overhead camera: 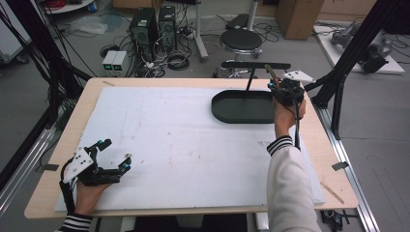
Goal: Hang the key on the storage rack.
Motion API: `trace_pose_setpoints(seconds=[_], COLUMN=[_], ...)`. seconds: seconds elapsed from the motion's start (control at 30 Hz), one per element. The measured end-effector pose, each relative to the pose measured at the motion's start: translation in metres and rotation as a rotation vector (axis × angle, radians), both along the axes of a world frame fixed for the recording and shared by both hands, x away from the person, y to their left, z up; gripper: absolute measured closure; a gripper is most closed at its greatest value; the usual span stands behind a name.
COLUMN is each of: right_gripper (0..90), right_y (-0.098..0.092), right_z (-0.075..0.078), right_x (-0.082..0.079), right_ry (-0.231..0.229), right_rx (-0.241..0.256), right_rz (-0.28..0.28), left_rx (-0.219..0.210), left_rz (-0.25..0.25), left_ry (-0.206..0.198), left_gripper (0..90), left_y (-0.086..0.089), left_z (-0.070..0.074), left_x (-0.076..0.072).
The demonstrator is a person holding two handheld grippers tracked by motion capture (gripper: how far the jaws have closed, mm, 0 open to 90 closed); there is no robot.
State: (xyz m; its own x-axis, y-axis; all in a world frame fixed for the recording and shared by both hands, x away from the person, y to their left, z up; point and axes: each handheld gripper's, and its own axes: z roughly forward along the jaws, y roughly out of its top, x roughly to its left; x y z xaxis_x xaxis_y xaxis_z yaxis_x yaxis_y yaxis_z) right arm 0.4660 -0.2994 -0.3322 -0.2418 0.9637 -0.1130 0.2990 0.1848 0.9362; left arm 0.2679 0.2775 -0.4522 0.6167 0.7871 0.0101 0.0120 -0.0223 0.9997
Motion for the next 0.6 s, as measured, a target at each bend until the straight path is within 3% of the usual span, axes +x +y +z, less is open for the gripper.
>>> trace_pose_setpoints(seconds=[0.6], right_gripper=[72.0], right_y=[0.006], right_z=[-0.014], right_x=[0.012], right_ry=[0.064], right_rx=[0.005], right_rz=[0.016], left_rx=[0.009], left_rz=[0.002], left_ry=[0.006], left_gripper=[1.7], left_y=[-0.001], left_z=[0.000], left_x=[0.000])
